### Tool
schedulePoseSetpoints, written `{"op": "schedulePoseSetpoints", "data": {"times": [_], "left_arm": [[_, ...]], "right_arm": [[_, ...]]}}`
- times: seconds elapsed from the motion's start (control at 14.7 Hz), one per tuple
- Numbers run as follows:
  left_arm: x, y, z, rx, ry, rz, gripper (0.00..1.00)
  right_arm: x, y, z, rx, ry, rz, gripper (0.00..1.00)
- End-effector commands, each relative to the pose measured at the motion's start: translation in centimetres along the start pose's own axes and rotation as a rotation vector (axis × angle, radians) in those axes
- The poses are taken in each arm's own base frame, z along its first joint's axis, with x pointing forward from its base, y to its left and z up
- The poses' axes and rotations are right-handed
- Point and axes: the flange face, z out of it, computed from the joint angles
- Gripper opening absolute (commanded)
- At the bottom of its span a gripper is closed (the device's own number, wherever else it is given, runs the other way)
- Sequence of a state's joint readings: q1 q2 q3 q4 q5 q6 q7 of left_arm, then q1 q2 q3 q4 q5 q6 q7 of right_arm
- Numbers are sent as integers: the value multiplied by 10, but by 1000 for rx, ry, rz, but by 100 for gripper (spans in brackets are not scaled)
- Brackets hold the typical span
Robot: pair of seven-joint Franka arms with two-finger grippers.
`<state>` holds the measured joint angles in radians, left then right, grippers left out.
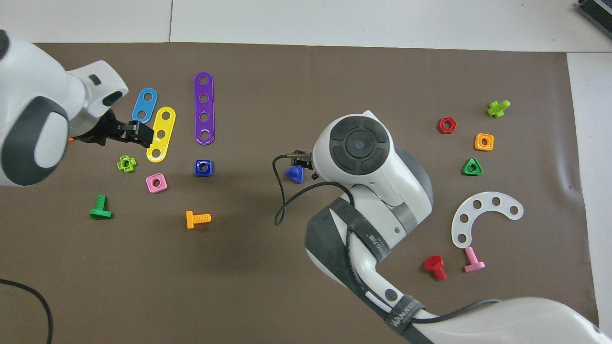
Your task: Unscrew and place screws in storage area
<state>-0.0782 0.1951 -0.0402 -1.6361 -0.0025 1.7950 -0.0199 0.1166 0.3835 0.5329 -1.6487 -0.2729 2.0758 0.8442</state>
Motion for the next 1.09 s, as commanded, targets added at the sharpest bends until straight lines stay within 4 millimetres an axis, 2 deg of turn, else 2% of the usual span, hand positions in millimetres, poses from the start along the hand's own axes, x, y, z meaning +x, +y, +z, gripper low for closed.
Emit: {"op": "schedulePoseSetpoints", "data": {"times": [0.0,0.07,0.14,0.27,0.34,0.61,0.68,0.95,1.02], "left_arm": [[-4,-37,-43,-43,-5,-56,100],[-13,-42,-59,-42,10,-62,100],[-22,-43,-71,-39,21,-62,100],[-32,-45,-85,-33,33,-69,100],[-34,-44,-91,-32,41,-67,100],[-44,-32,-86,-28,30,-49,100],[-48,-31,-80,-26,16,-48,100],[-58,-29,-71,-22,-6,-42,100],[-60,-29,-68,-22,-11,-42,100]], "right_arm": [[-2,-34,42,-16,27,-14,100],[-9,-43,65,-38,28,-30,100],[-12,-51,79,-37,40,-45,100],[-11,-54,94,-32,41,-61,93],[-11,-54,99,-36,41,-68,92],[-7,-54,103,-16,57,-77,75],[-9,-55,115,-17,45,-81,70],[-9,-56,119,-6,39,-77,68],[-9,-56,119,-6,40,-78,60]]}}
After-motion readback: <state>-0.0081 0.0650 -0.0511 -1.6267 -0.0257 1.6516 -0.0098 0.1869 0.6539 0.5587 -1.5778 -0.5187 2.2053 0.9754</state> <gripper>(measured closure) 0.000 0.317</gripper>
